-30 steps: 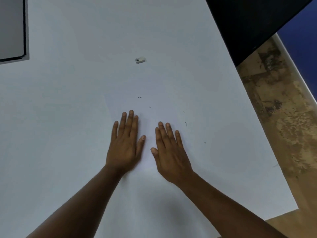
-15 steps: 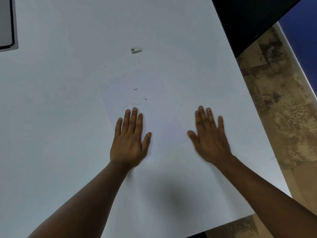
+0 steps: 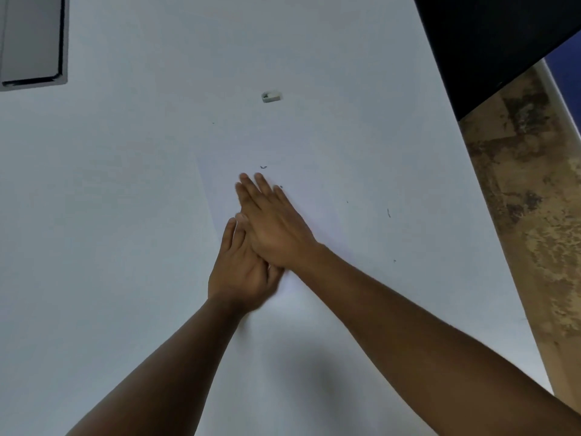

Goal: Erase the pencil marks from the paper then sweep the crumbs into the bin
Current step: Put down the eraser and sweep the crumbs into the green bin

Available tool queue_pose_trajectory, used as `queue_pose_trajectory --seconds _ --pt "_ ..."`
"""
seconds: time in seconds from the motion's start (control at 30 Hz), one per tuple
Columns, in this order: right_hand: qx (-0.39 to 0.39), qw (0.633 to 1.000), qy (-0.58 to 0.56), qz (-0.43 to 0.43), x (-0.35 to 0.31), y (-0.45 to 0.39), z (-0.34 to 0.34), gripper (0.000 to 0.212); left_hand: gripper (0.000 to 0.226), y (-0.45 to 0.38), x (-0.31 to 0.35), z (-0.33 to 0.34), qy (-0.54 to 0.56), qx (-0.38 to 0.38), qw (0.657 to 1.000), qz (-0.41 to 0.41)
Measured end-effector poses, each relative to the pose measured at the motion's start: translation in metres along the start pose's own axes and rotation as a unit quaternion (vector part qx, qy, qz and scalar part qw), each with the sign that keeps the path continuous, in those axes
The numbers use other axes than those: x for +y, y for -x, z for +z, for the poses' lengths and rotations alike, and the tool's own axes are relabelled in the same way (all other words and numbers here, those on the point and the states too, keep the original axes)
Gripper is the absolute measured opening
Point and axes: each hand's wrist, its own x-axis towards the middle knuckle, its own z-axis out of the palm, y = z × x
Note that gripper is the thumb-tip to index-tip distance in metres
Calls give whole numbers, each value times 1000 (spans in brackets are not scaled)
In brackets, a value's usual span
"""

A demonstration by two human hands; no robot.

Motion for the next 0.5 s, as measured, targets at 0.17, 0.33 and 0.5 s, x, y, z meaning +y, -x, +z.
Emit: queue_pose_trajectory --seconds 0.17,0.33,0.5 --pt "-31 999 41 -1 -3 -37 -3 66 68 1 1 2 17 27 999 -11" --pt "6 994 58 93 16 -25 -1 75 72 1 6 -4 -9 17 999 -31" --pt "68 967 78 231 63 18 -4 75 76 3 4 -2 -25 10 999 -43"
